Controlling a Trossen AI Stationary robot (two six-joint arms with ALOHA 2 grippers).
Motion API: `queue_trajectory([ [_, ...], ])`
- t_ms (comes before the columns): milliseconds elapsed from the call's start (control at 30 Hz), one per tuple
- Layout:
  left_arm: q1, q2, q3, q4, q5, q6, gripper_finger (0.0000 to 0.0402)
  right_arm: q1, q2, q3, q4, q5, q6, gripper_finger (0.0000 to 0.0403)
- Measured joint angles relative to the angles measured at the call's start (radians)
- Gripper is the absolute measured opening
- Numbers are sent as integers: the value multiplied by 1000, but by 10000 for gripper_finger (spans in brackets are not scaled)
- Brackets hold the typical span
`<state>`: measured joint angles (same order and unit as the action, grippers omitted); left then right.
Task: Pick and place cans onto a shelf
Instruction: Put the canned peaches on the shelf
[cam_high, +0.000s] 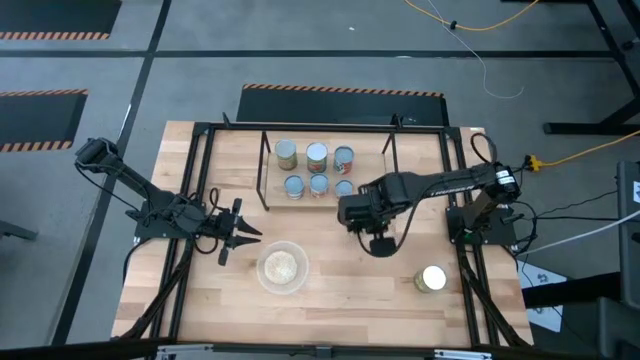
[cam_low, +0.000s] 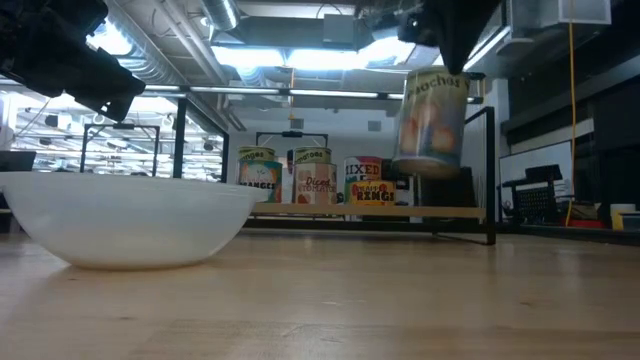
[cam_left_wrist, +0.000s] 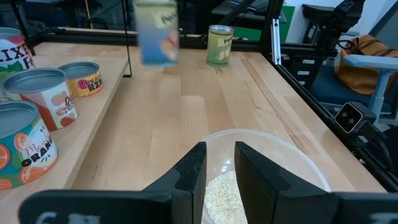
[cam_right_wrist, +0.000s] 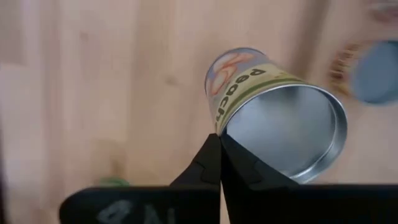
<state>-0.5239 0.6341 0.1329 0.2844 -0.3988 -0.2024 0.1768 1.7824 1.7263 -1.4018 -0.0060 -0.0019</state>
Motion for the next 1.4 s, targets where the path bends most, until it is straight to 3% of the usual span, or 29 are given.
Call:
queue_trajectory([
  [300, 0, 0, 0, 0, 0, 0, 76, -101, -2, 95, -166, 119, -153, 0],
  [700, 0, 0, 0, 0, 0, -5, 77, -318, -2, 90, -167, 121, -503, 0],
  [1000, 0, 0, 0, 0, 0, -5, 77, -492, -1, 88, -117, 88, -618, 0],
  [1400, 0, 0, 0, -2, 0, -5, 76, -585, 74, 84, -91, 57, -686, 0],
])
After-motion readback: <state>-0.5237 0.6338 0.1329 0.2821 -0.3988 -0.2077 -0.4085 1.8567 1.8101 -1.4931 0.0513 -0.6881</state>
